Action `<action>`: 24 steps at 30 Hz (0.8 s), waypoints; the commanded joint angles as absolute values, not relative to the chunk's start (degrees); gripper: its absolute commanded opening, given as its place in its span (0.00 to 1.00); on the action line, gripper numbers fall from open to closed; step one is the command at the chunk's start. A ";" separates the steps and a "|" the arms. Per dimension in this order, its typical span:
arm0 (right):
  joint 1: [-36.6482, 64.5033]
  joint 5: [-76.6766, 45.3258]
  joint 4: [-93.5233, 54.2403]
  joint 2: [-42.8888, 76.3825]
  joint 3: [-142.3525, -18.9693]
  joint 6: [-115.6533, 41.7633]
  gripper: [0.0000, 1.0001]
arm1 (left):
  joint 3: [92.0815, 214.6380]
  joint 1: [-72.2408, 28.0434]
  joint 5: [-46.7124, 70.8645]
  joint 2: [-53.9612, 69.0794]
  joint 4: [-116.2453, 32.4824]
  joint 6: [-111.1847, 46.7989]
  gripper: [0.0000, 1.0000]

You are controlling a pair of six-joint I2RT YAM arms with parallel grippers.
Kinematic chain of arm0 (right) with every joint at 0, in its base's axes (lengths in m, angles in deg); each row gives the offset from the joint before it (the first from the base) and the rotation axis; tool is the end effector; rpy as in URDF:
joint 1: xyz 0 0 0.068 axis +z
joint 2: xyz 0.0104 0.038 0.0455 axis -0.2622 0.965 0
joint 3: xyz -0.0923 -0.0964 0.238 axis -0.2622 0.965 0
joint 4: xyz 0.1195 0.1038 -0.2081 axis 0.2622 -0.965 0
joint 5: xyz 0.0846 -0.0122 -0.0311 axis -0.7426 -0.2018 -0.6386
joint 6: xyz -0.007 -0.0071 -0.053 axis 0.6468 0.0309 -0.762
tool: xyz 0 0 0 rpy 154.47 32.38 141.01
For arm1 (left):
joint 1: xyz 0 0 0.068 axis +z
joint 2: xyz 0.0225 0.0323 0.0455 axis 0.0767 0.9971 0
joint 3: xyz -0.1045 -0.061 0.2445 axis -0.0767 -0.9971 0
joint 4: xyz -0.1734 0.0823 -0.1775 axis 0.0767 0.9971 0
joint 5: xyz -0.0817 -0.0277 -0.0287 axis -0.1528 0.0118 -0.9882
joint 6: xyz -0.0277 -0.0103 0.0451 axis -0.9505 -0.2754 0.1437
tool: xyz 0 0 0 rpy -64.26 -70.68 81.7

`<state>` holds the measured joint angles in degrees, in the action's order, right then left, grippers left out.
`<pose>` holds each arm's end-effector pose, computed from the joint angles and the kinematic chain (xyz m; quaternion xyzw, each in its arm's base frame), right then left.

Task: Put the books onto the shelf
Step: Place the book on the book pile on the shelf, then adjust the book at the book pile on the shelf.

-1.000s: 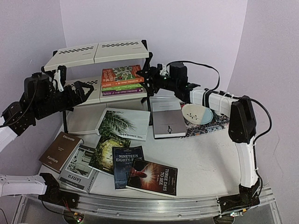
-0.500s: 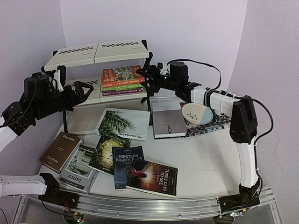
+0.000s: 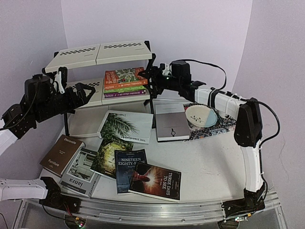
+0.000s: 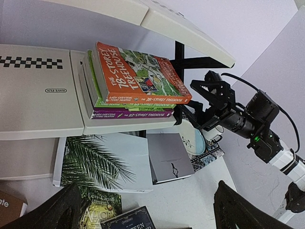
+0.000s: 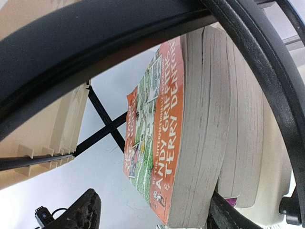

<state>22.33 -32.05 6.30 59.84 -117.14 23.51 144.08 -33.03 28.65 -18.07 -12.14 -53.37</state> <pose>0.4069 0.3308 0.3640 -0.0019 0.6286 0.6864 0.3657 0.1463 -0.1055 0.4018 -0.0122 0.7899 -0.3041 0.5324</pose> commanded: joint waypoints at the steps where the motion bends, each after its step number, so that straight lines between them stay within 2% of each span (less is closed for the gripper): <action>1: 23.74 -27.21 3.42 56.37 -117.78 23.67 0.72 | 144.21 -32.78 29.76 -18.35 -12.60 -52.23 0.98; 18: 24.28 -24.84 1.80 53.25 -113.54 30.95 0.73 | 143.70 -32.78 29.16 -19.11 -12.52 -52.29 0.98; 24: 24.35 -27.51 3.14 51.36 -111.96 28.00 0.69 | 143.73 -32.80 29.27 -19.49 -12.56 -52.23 0.98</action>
